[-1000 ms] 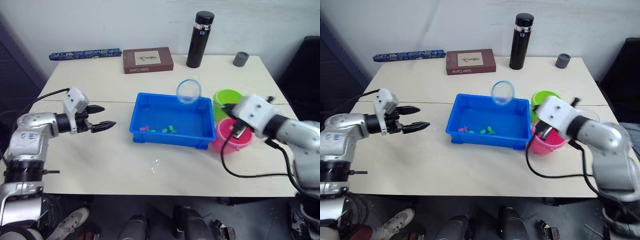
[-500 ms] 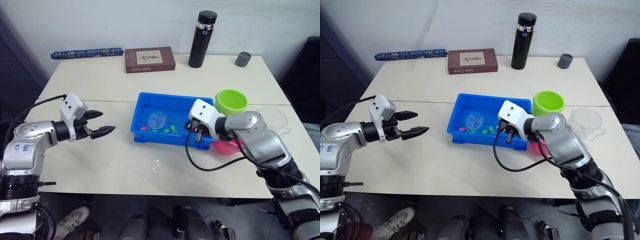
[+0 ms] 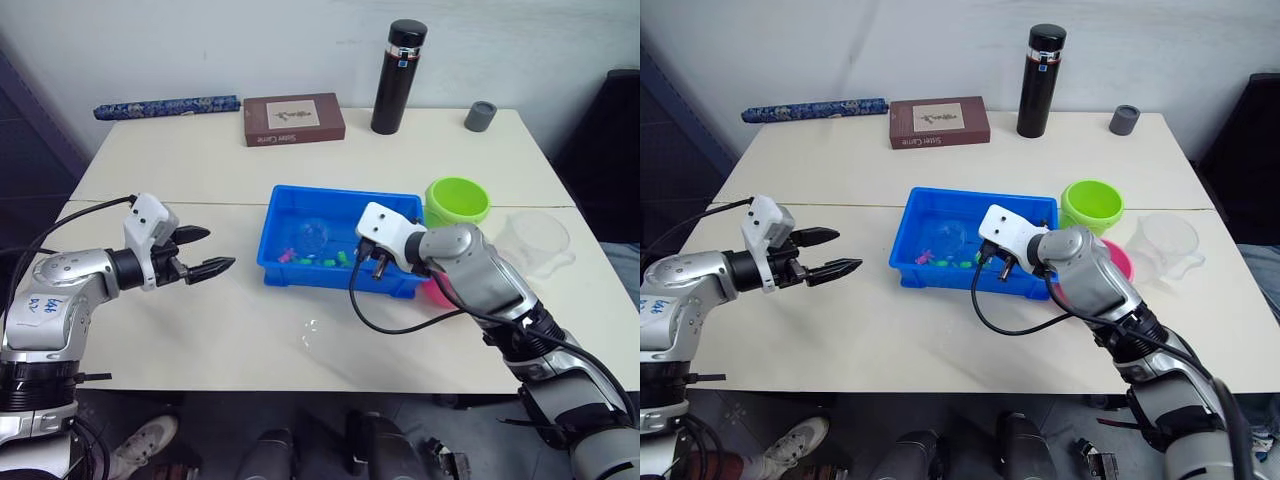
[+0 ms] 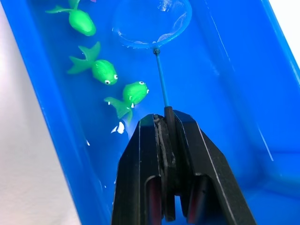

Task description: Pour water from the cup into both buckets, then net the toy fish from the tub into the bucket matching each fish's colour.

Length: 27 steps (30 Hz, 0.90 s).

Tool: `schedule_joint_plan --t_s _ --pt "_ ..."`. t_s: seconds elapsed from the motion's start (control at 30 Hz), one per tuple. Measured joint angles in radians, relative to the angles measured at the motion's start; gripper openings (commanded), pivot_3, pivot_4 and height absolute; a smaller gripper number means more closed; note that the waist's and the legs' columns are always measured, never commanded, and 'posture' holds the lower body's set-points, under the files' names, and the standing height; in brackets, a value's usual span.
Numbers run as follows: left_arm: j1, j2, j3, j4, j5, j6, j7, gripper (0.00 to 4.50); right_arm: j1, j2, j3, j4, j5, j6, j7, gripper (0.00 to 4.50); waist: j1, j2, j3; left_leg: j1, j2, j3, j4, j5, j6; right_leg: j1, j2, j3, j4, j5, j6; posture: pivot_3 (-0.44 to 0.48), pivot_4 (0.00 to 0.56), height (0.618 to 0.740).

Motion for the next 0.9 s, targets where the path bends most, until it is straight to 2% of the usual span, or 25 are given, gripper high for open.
schedule_joint_plan --t_s 0.63,0.9 --pt "0.016 0.005 0.017 -0.013 -0.012 0.011 0.011 4.45 -0.003 0.084 0.063 -0.017 -0.04 0.009 0.021 0.0 -0.001 0.0 0.0 0.0 0.0 0.0 0.0 0.0 0.0 0.0 0.0 0.0 0.0 0.0 0.0 0.0 0.15 0.739" --pt "0.019 0.005 0.018 -0.023 -0.014 0.011 0.012 4.45 -0.024 0.117 0.012 -0.051 0.021 0.163 0.05 0.0 0.0 0.0 0.0 0.0 0.0 0.0 0.0 0.0 0.0 0.0 0.0 0.0 0.0 0.0 0.0 0.0 0.15 0.739"
